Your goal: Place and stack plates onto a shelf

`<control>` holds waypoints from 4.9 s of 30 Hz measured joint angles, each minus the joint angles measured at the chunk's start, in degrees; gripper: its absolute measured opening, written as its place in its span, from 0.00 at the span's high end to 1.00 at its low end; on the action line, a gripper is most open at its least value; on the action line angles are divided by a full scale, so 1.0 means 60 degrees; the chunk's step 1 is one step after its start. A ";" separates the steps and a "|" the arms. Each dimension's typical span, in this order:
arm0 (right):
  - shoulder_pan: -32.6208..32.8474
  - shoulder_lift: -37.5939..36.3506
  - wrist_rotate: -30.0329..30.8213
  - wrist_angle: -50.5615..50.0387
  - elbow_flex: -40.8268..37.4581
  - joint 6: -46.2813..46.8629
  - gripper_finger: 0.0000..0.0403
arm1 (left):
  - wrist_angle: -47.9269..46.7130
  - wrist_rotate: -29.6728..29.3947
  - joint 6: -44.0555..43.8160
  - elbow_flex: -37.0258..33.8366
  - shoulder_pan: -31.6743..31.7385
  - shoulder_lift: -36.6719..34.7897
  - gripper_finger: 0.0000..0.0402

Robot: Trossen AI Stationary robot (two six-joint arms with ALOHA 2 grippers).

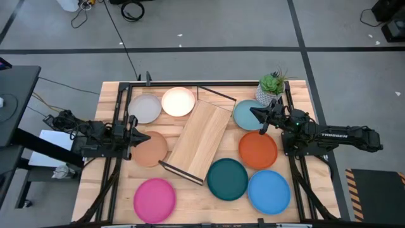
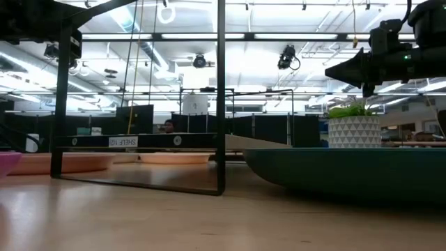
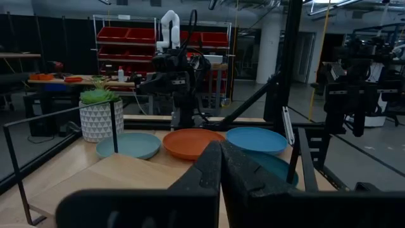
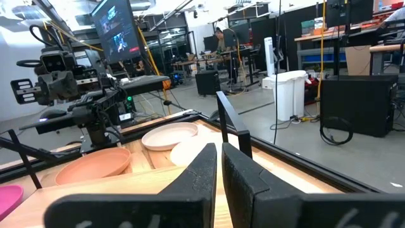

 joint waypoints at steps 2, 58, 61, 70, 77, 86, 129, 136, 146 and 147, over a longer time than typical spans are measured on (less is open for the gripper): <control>-0.0002 0.0000 0.0000 0.0000 0.0000 0.0000 0.92 | -0.0001 -0.0001 0.0000 -0.0002 0.0001 0.0000 0.98; 0.0235 0.1485 -0.1864 -0.2675 0.2507 0.0259 0.94 | 0.0617 -0.0008 -0.0863 0.0000 0.0002 0.0000 0.98; 0.0399 0.2173 -0.1575 -0.3736 0.2984 0.0166 0.94 | 0.0612 -0.0009 -0.1287 0.0000 -0.0001 0.0007 0.98; 0.1033 0.3952 -0.0211 -0.6774 0.4451 -0.0763 0.93 | 0.0580 -0.0010 -0.1497 0.0000 0.0003 0.0007 0.98; 0.1315 0.5328 0.0724 -0.8136 0.4799 -0.0832 0.83 | 0.0571 -0.0010 -0.1494 0.0000 0.0003 0.0007 0.98; 0.1319 0.7768 0.0775 -0.9402 0.5975 -0.0509 0.68 | 0.0567 -0.0012 -0.1494 0.0000 0.0001 0.0007 0.98; 0.7310 1.1846 -0.0512 -1.3143 0.8951 0.5938 0.52 | 0.0564 -0.0014 -0.1486 0.0000 0.0003 0.0007 0.98; 0.7413 1.1701 -0.0652 -1.3330 0.8940 0.6378 0.52 | 0.0564 -0.0014 -0.1486 0.0000 0.0003 0.0007 0.98; 0.7765 1.1561 -0.0648 -1.3081 0.8940 0.6442 0.52 | 0.0563 -0.0014 -0.1486 0.0000 0.0002 0.0007 0.98; 0.7811 1.1566 -0.0656 -1.3023 0.8940 0.6440 0.52 | 0.0567 -0.0014 -0.1486 0.0000 0.0003 0.0007 0.98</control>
